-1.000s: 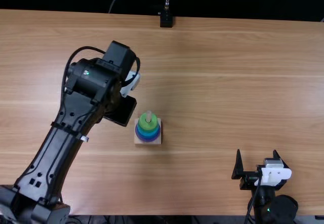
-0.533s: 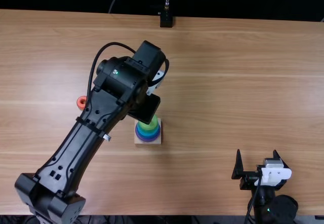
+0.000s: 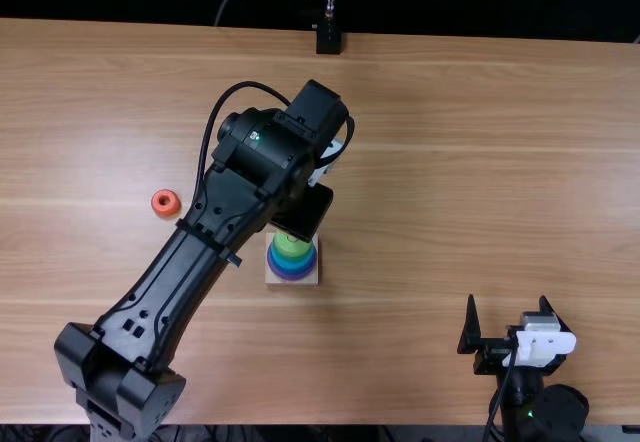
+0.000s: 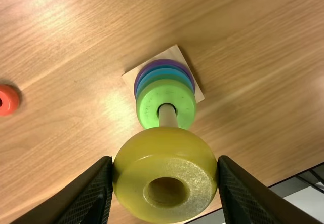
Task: Build the Hanoi tower: stack the rings onto the peg from bottom to top in this color order: purple, dark blue, light blue, dark green, light green, yellow, orange.
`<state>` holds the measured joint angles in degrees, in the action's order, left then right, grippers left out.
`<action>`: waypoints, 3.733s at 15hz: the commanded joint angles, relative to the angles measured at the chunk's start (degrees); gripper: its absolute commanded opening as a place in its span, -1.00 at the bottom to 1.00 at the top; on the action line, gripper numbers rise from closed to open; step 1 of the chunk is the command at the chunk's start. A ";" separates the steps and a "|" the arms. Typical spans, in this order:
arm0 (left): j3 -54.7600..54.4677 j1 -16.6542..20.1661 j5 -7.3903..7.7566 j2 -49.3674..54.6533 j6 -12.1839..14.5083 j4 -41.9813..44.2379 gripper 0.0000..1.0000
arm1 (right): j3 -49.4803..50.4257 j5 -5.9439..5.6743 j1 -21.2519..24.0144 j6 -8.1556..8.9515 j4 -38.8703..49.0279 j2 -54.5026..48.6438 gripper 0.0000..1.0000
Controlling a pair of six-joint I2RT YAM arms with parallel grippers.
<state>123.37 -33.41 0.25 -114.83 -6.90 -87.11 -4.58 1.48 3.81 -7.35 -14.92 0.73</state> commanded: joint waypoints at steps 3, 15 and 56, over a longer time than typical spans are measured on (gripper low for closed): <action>1.61 -0.69 0.17 -1.81 -0.70 -0.11 -1.00 | 3.88 0.00 0.40 0.08 -4.13 -0.73 1.00; 1.87 -0.08 7.87 -3.39 -0.59 0.63 1.00 | 3.88 0.00 0.40 0.08 -4.13 -0.73 1.00; -22.12 30.42 -3.52 -15.52 7.53 24.46 1.00 | 3.88 -0.10 0.40 0.08 -4.13 -0.73 1.00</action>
<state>101.75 -3.64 -3.57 -129.36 0.01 -62.70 -4.60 1.50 3.79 -7.38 -14.90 0.73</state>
